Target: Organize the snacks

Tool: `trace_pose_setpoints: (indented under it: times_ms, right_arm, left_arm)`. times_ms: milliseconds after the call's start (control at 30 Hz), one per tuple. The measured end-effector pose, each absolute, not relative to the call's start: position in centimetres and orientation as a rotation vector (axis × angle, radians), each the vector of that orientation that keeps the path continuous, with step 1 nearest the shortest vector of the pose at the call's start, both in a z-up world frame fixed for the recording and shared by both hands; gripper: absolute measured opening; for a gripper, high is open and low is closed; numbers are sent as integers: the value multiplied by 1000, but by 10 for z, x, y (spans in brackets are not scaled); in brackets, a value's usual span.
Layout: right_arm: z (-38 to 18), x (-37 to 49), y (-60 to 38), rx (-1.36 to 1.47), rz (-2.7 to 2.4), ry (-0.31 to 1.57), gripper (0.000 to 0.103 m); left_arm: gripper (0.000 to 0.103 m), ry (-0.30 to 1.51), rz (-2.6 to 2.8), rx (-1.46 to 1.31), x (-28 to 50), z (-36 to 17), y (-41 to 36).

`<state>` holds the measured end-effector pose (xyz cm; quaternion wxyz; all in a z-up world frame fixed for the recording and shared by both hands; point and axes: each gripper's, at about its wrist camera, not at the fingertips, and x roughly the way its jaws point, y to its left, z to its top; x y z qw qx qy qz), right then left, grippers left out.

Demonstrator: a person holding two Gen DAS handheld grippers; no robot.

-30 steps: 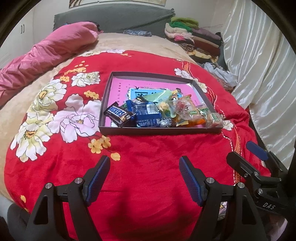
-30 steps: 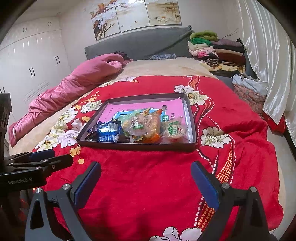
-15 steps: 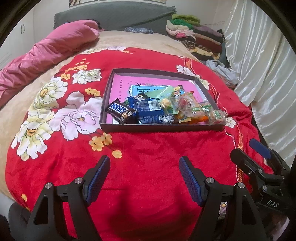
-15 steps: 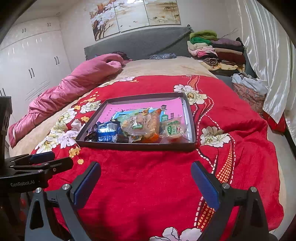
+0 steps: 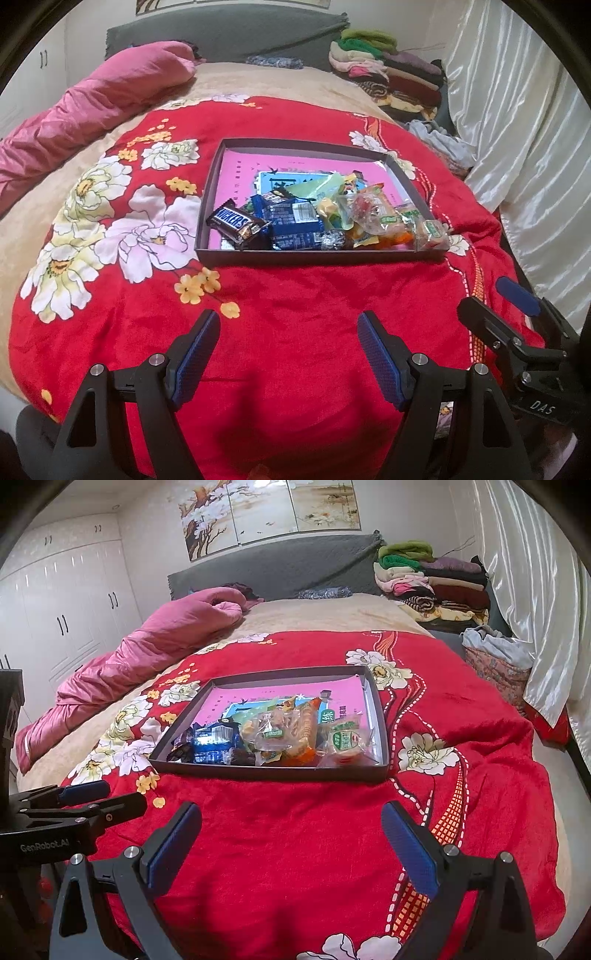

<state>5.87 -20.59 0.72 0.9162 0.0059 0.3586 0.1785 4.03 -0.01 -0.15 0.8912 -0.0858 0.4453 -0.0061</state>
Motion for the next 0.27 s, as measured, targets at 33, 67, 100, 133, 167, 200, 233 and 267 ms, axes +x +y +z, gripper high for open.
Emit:
trace_pose_setpoints:
  times_ms: [33,67,100,133,167,200,233,267]
  right_arm:
    - [7,59,-206,12,367,737,99]
    - [7,58,-206,12,366,736,99]
    - [7,59,-207,12,366,734,99]
    - [7,59,-207,12,365,733,99]
    - [7,59,-208,11,365,732,99]
    - [6,60,-208,11,364,735,99]
    - [5,61,-209,12,363,737,99]
    - [5,61,-210,15,362,738,99]
  left_arm:
    - [78,925,-17,-179,41,-2,0]
    - [78,925,-16,-179,42,-2,0]
    - [78,925,-14,-179,42,-2,1]
    - [78,924,-14,-184,43,-3,1]
    - [78,924,-17,-192,43,-3,3]
    - [78,922,-20,-201,44,-4,4]
    - [78,914,-12,-200,45,-4,7]
    - [78,909,0,-192,46,-4,9]
